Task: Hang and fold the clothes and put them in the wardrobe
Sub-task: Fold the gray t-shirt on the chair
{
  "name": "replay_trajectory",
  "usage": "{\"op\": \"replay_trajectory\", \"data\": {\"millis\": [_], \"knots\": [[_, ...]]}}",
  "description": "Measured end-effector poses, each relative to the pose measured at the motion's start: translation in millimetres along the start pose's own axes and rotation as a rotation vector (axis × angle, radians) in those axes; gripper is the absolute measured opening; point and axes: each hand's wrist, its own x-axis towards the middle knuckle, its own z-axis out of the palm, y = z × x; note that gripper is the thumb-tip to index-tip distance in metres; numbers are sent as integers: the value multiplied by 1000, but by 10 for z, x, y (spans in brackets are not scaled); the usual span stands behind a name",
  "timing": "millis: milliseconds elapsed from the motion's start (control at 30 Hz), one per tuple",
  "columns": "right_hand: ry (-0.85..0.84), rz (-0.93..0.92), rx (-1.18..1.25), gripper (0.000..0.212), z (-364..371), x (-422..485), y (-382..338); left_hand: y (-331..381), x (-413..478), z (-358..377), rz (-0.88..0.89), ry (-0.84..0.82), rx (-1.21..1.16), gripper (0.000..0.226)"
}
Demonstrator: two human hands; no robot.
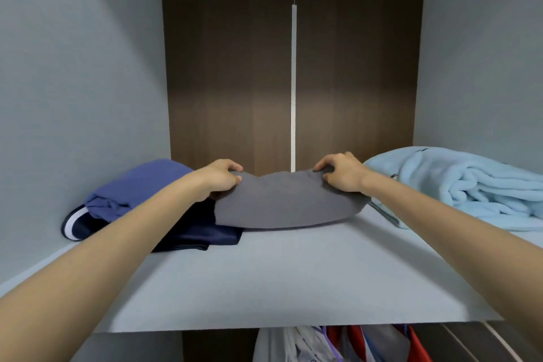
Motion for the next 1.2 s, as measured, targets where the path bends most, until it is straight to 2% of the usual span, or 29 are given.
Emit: {"op": "replay_trajectory", "data": {"millis": [100, 233, 300, 367, 433, 533, 600, 667, 767, 800, 833, 867, 933, 967, 1000, 1033, 1100, 1133, 1200], "knots": [[1, 12, 18, 32, 158, -103, 22, -87, 111, 51, 22, -3, 154, 36], [-99, 19, 104, 30, 204, -199, 14, -151, 109, 137, 58, -25, 438, 40], [-127, 30, 177, 29, 187, -220, 8, -143, 72, 143, 54, -17, 470, 44], [-115, 10, 195, 29, 200, -221, 5, -120, 18, 106, 47, 16, 391, 43], [-84, -43, 166, 32, 201, -201, -14, -109, -46, 39, 13, 39, 193, 38], [-56, -162, 96, 37, 175, -80, -77, -82, -321, -65, -59, -33, -84, 24], [-25, -241, 96, 39, 198, 9, -158, -92, -539, -102, -19, -80, -63, 18], [23, -304, 176, 41, 242, 53, -254, -106, -727, -122, 42, -161, -35, 24], [60, -352, 268, 37, 291, 79, -372, -94, -986, -132, 94, -445, -57, 24], [55, -340, 239, 35, 289, 81, -410, -89, -1034, -138, 135, -479, -34, 23], [26, -300, 159, 35, 270, 68, -452, -78, -1041, -143, 195, -433, 13, 21], [-34, -232, 35, 36, 239, 43, -487, -62, -1005, -142, 257, -305, 74, 18], [-221, -83, -137, 43, 170, -59, -536, -45, -879, -141, 348, 56, 276, 18], [-315, -31, -125, 48, 148, -131, -558, -30, -840, -129, 371, 171, 424, 18], [-381, 5, -77, 52, 152, -200, -574, -27, -794, -105, 387, 166, 534, 23], [-415, 23, -27, 55, 186, -254, -572, -50, -734, -62, 362, 42, 564, 33], [-415, 30, 49, 59, 312, -313, -540, -85, -672, 48, 187, -264, 472, 50], [-390, 19, 67, 59, 382, -326, -523, -102, -657, 95, 127, -325, 432, 53], [-322, -16, 122, 57, 488, -328, -492, -128, -637, 156, 97, -313, 426, 56]]}}
